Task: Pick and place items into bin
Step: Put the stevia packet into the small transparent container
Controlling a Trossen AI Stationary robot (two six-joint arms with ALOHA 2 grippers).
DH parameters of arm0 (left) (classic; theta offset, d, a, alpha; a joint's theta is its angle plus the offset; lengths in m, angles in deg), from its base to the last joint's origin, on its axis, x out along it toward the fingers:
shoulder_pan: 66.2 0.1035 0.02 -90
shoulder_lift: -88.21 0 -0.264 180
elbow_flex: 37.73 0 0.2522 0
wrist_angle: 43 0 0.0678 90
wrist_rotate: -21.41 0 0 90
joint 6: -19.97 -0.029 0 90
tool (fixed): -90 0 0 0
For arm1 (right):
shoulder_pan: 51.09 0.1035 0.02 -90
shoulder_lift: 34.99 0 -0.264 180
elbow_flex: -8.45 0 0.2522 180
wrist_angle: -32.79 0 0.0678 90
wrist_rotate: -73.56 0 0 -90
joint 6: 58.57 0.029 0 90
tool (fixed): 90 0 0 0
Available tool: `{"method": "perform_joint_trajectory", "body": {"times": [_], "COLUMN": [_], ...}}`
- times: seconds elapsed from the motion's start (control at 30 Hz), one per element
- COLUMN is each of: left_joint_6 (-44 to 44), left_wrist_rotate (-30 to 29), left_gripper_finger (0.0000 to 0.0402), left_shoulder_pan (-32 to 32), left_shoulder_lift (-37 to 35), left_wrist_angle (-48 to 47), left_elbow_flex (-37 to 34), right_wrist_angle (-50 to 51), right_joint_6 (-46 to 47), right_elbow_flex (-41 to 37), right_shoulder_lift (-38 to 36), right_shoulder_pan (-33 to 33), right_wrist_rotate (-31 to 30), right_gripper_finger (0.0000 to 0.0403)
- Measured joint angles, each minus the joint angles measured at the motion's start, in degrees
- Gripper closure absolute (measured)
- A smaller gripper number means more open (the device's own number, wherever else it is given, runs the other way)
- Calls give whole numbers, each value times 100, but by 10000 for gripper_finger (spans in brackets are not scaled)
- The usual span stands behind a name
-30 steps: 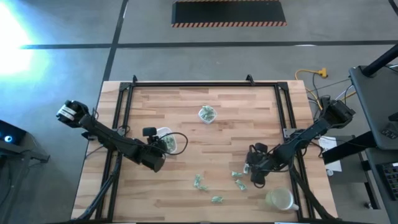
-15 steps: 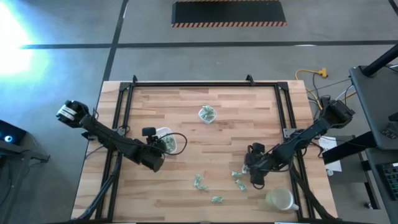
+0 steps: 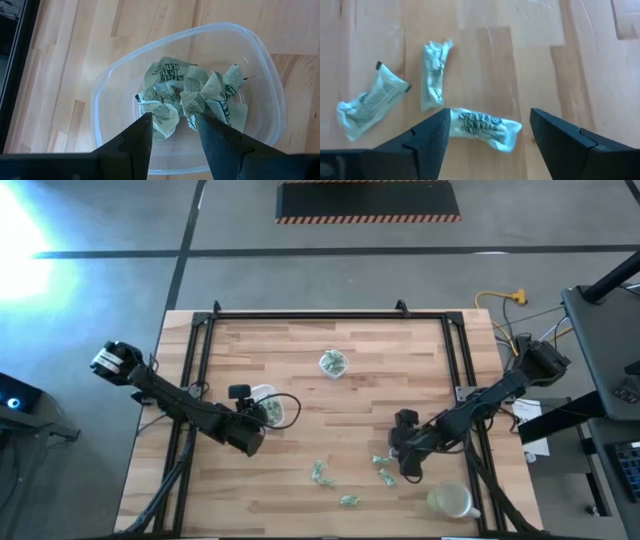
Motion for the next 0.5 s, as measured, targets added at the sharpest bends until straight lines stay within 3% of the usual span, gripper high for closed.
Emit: {"method": "perform_joint_trajectory", "body": {"times": [0.5], "left_joint_6": [-4], "left_wrist_rotate": [0], "left_gripper_finger": [257], "left_shoulder_pan": [-1], "left_shoulder_lift": [0], "left_wrist_angle": [54], "left_elbow_flex": [-4], "right_wrist_angle": [-113], "right_joint_6": [-3], "right_elbow_flex": [15], "right_shoulder_lift": [513], "right_shoulder_pan": [2], "right_wrist_rotate": [86], "right_gripper_finger": [175]}}
